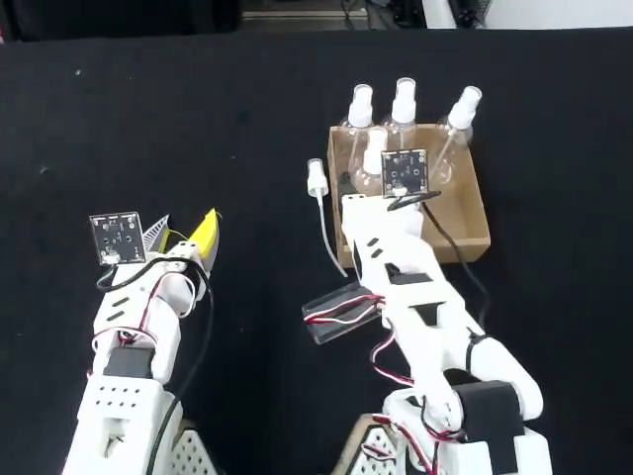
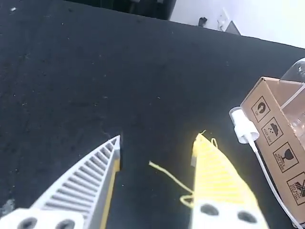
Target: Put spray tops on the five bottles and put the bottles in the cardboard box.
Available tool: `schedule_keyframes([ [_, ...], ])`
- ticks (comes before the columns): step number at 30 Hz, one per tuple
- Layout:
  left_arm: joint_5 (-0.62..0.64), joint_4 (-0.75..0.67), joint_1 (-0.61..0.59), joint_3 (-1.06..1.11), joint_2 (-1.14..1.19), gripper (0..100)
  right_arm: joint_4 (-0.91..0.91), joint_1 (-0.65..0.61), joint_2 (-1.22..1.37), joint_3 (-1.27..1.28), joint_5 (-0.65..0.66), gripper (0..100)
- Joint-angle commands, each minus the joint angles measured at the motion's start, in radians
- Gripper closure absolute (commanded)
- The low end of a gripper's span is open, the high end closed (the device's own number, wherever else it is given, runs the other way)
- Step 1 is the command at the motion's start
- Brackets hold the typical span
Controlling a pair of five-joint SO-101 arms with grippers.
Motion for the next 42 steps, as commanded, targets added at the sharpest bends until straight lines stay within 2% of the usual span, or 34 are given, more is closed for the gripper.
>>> schedule_keyframes([
  [1, 0.011, -0.018, 0.005, -0.010, -0.014, 77, 0.003, -0.017, -0.004, -0.047, 0.009, 84.8],
  [10, 0.011, -0.018, 0.005, -0.010, -0.014, 77, 0.003, -0.054, -0.001, -0.047, 0.009, 84.2],
  [17, 0.011, -0.018, 0.005, -0.010, -0.014, 77, 0.063, -0.064, -0.005, -0.045, 0.009, 69.8],
  [34, 0.011, -0.020, 0.005, -0.010, -0.014, 77, 0.092, -0.074, -0.045, -0.039, 0.003, 69.8],
  [42, 0.011, -0.020, 0.005, -0.010, -0.014, 77, 0.242, -0.075, -0.240, 0.015, 0.003, 69.9],
])
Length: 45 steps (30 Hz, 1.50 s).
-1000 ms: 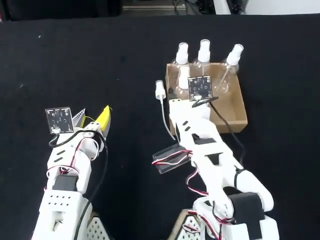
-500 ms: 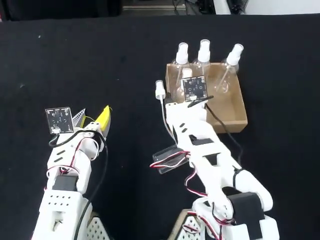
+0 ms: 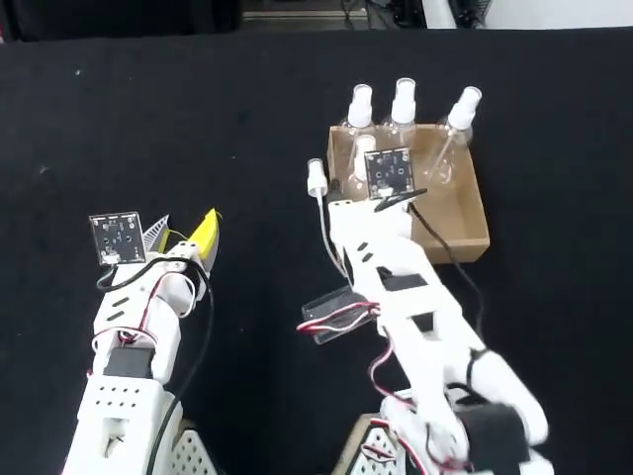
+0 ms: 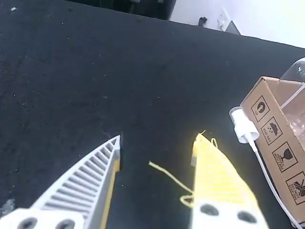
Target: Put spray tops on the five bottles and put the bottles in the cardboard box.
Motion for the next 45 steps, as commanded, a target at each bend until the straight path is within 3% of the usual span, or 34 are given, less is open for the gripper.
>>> schedule_keyframes([
  [1, 0.011, -0.020, 0.005, -0.010, -0.014, 77, 0.098, -0.011, -0.130, 0.002, 0.003, 69.9],
  [13, 0.011, -0.020, 0.005, -0.010, -0.014, 77, 0.503, -0.014, -0.458, 0.002, -0.003, 70.1],
  [19, 0.011, -0.025, 0.005, 0.008, -0.014, 77, 0.784, 0.009, -0.638, -0.045, -0.238, 70.1],
  [23, 0.011, -0.026, 0.005, 0.021, -0.014, 77, 0.976, 0.041, -0.774, -0.130, -0.273, 70.1],
  [34, 0.011, -0.026, 0.013, 0.016, -0.014, 77, 1.082, 0.043, -1.170, 0.116, -0.284, 69.8],
  [40, 0.009, -0.026, 0.005, 0.019, -0.014, 77, 1.158, 0.044, -1.320, 0.249, -0.445, 69.8],
  [45, 0.009, -0.026, 0.005, 0.018, -0.014, 77, 1.158, 0.040, -1.349, 0.252, -0.445, 69.8],
])
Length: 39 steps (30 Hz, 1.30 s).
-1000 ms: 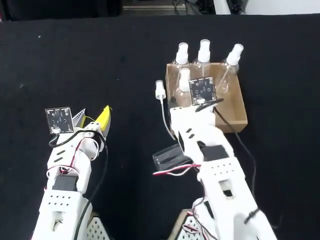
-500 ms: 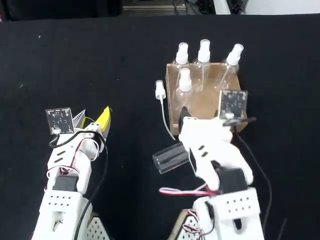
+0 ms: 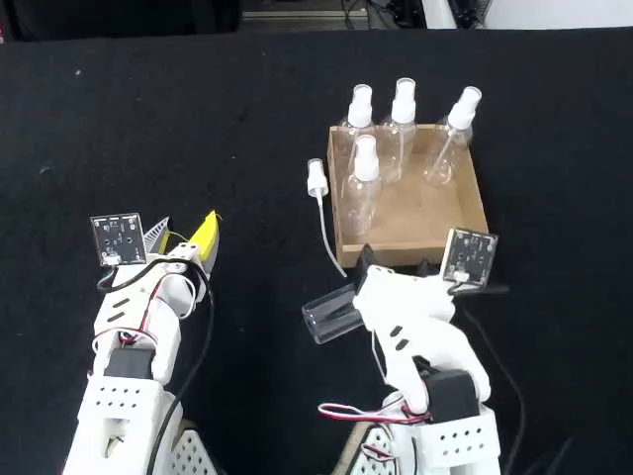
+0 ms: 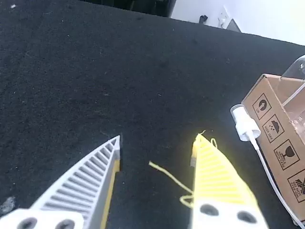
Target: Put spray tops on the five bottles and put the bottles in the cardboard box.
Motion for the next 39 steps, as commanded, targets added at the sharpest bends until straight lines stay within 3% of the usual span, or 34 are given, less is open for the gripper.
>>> schedule_keyframes([
  [1, 0.009, -0.026, 0.005, 0.004, -0.012, 77, 0.011, 0.011, -0.021, -0.051, -0.012, 69.8],
  [14, 0.009, -0.026, 0.005, 0.005, -0.012, 77, 0.166, 0.011, 0.039, -0.461, 0.064, 69.8],
  [23, 0.009, -0.026, 0.005, 0.005, -0.012, 77, 0.201, 0.009, 0.576, -0.676, -0.052, 69.8],
  [30, 0.009, -0.026, 0.005, 0.004, -0.012, 77, 0.457, -0.052, 0.816, -0.799, -0.095, 69.8],
  [39, 0.009, -0.026, 0.005, 0.002, -0.012, 77, 0.411, -0.072, 1.063, -0.725, -0.147, 69.8],
])
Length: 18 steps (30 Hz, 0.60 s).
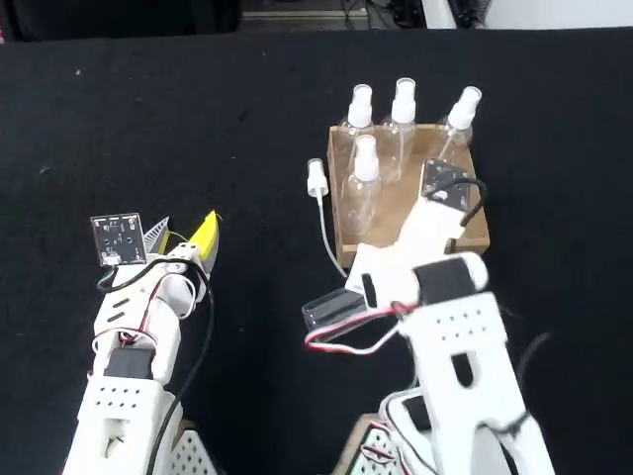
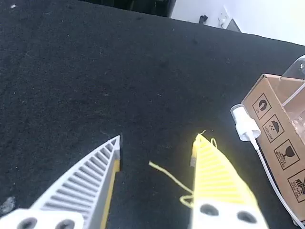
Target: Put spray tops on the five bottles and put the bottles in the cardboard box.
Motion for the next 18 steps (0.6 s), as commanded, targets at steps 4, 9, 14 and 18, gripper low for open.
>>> schedule_keyframes([
  [4, 0.009, -0.026, 0.005, 0.005, -0.012, 77, -0.097, -0.015, 0.231, -0.018, -0.080, 69.8],
  [9, 0.009, -0.026, 0.005, 0.005, -0.012, 77, -0.097, -0.015, 0.346, -0.079, -0.118, 70.1],
  [14, 0.009, -0.026, 0.005, 0.007, -0.012, 77, -0.104, -0.015, 0.395, -0.114, -0.118, 69.8],
  [18, 0.009, -0.026, 0.005, 0.007, -0.012, 77, -0.106, -0.015, 0.423, -0.145, -0.146, 69.8],
])
